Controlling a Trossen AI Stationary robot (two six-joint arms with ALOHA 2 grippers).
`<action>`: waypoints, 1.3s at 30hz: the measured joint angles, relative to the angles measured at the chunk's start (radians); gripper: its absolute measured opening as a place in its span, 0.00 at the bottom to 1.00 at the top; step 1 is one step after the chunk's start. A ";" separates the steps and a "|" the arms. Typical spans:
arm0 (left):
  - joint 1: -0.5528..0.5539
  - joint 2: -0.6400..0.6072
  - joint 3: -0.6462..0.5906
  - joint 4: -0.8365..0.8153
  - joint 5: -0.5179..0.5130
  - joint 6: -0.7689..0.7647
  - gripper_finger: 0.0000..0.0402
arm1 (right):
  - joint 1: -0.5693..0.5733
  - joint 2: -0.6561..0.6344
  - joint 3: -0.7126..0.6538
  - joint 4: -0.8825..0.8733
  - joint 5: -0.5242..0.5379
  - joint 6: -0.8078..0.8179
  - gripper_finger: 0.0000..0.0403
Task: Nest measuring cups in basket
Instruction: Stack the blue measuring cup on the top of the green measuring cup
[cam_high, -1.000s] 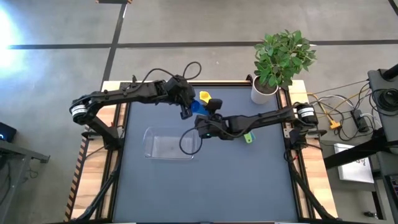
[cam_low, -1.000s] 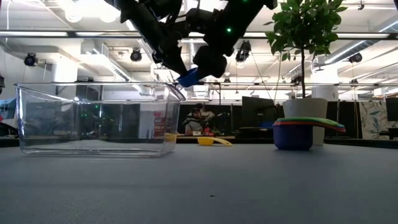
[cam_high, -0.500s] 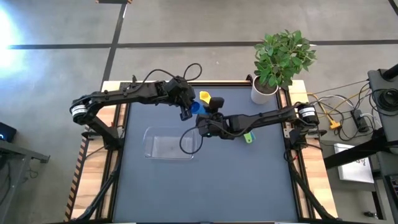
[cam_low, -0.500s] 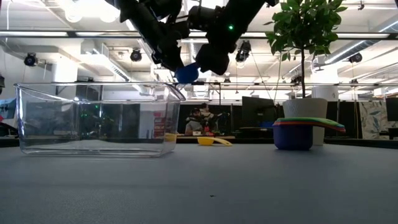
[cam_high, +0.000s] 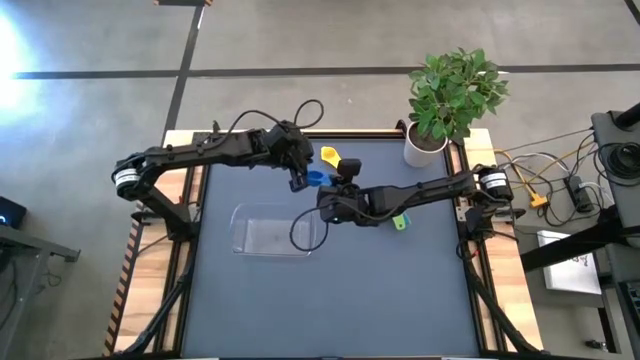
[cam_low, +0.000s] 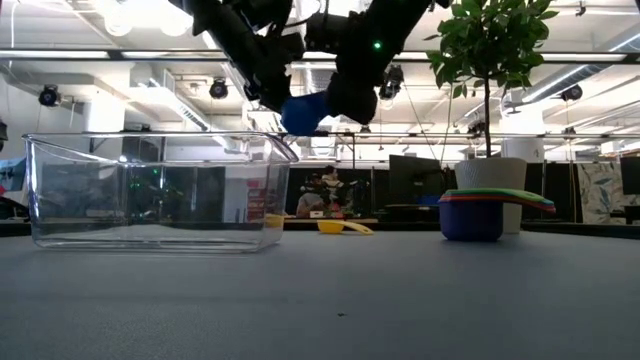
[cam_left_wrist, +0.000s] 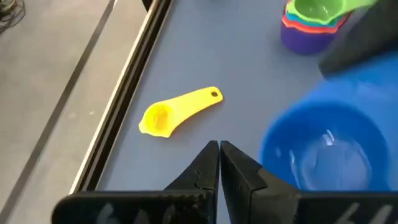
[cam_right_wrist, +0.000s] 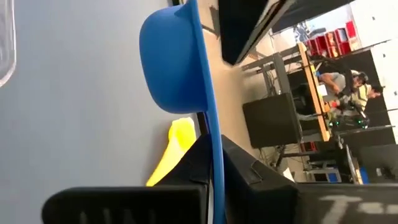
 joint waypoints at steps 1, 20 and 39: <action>0.000 -0.004 0.000 -0.007 0.000 0.013 0.01 | 0.000 -0.003 0.000 -0.026 0.012 0.015 0.02; 0.003 -0.404 -0.394 0.484 0.256 0.040 0.05 | 0.121 -0.162 -0.152 -0.853 0.044 0.794 0.02; 0.001 -0.442 -0.559 0.674 0.267 -0.043 0.05 | 0.150 -0.175 -0.347 -0.862 -0.195 0.888 0.02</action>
